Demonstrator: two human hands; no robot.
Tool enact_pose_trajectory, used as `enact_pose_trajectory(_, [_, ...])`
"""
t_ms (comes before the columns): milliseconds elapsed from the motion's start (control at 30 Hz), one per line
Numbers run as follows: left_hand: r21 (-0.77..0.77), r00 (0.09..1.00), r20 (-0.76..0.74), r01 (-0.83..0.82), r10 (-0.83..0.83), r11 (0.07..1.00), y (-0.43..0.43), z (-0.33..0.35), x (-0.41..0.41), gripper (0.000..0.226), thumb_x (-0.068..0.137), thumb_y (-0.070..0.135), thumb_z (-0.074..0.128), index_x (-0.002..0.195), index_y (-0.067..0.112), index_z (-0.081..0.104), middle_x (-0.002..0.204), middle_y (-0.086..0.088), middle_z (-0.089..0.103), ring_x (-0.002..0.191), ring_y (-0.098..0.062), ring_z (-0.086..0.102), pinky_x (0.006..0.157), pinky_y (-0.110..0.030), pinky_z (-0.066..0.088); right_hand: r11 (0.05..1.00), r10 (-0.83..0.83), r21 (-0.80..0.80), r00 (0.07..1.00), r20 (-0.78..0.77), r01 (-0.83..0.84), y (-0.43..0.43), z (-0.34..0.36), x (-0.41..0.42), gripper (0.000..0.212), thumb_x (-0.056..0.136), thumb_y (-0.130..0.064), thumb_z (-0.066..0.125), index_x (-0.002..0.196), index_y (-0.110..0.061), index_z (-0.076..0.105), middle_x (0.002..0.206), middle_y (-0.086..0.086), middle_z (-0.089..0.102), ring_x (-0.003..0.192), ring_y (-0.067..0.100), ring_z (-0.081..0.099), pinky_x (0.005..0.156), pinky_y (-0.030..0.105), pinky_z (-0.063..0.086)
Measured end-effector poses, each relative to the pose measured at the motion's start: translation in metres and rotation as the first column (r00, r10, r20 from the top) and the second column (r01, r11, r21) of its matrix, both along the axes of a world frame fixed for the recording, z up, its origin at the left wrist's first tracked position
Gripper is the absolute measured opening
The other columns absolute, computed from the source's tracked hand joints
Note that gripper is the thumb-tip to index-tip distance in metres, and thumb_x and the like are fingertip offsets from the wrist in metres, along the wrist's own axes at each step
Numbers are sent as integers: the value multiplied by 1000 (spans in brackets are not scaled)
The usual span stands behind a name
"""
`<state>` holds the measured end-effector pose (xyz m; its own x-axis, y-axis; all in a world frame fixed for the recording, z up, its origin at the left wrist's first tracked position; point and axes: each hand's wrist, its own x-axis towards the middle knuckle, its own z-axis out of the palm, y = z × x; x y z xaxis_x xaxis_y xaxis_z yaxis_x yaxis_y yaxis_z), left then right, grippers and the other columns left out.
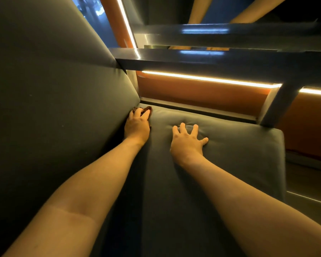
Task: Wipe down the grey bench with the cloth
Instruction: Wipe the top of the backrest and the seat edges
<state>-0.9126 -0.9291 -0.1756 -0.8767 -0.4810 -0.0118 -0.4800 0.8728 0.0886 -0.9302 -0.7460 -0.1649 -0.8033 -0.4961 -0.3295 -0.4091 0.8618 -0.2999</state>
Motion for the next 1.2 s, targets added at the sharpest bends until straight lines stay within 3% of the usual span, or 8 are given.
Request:
enact_pose_trajectory(267, [70, 990, -31, -133, 136, 989, 36, -1, 44, 52, 105, 20, 41, 156, 15, 34, 157, -14, 31, 136, -36, 37, 108, -45, 43, 999, 25, -27, 1000, 12, -25, 7, 0, -1, 60, 105, -14, 35, 162, -21, 16, 171, 7, 4, 152, 50, -6, 110, 81, 12])
enact_pose_trajectory(567, [188, 976, -77, -185, 203, 964, 87, -7, 102, 49, 105, 15, 39, 154, 10, 39, 157, -11, 29, 139, -35, 31, 113, -45, 38, 987, 140, -77, 990, 4, -140, 45, 6, 40, 59, 106, -14, 42, 161, -20, 23, 169, 3, 17, 157, 31, 5, 121, 65, 16])
enact_pose_trajectory(700, [249, 978, -88, -160, 187, 955, 122, -4, 115, 51, 105, 13, 37, 155, 10, 35, 160, -9, 24, 142, -34, 27, 117, -43, 34, 986, 146, -89, 986, 79, -139, 66, 13, 53, 58, 105, -15, 46, 160, -22, 28, 169, -1, 20, 157, 23, 11, 122, 62, 17])
enact_pose_trajectory(867, [376, 986, -57, -122, 155, 919, 161, 6, 137, 51, 105, 12, 35, 156, 11, 35, 163, -8, 22, 147, -33, 22, 122, -41, 25, 988, 141, -86, 964, 225, -125, 83, 35, 73, 59, 98, -16, 55, 155, -22, 39, 158, 4, 43, 144, 26, 41, 117, 46, 38])
enact_pose_trajectory(933, [502, 982, -80, -109, 171, 858, 173, 16, 141, 48, 104, 11, 38, 151, 11, 45, 160, -10, 32, 145, -31, 30, 121, -37, 25, 984, 109, -168, 951, 288, -62, 91, 46, 84, 51, 98, -19, 57, 149, -21, 49, 144, 7, 58, 129, 27, 56, 107, 39, 47])
enact_pose_trajectory(1033, [758, 932, -174, -80, 319, 647, 196, 33, 146, 41, 98, 3, 46, 137, 6, 60, 145, -12, 44, 129, -25, 49, 106, -19, 36, 925, 29, -364, 938, 346, 105, 107, 58, 101, 44, 99, -16, 54, 143, -22, 55, 135, 5, 64, 123, 25, 59, 103, 33, 47])
enact_pose_trajectory(1133, [913, 801, -197, -60, 565, 403, 212, 51, 154, 32, 96, 8, 52, 126, 16, 61, 130, -5, 41, 113, -24, 57, 100, -32, 51, 828, -1, -515, 918, 397, 224, 125, 68, 114, 51, 101, -12, 53, 151, -22, 45, 138, 1, 59, 129, 19, 54, 106, 30, 44])
enact_pose_trajectory(1200, [951, 747, -155, -64, 646, 301, 219, 59, 157, 28, 95, 18, 53, 122, 25, 57, 126, -3, 43, 108, -23, 59, 96, -39, 55, 794, 24, -562, 910, 414, 234, 137, 74, 120, 55, 102, -16, 56, 154, -23, 38, 136, -4, 54, 126, 12, 49, 104, 25, 41])
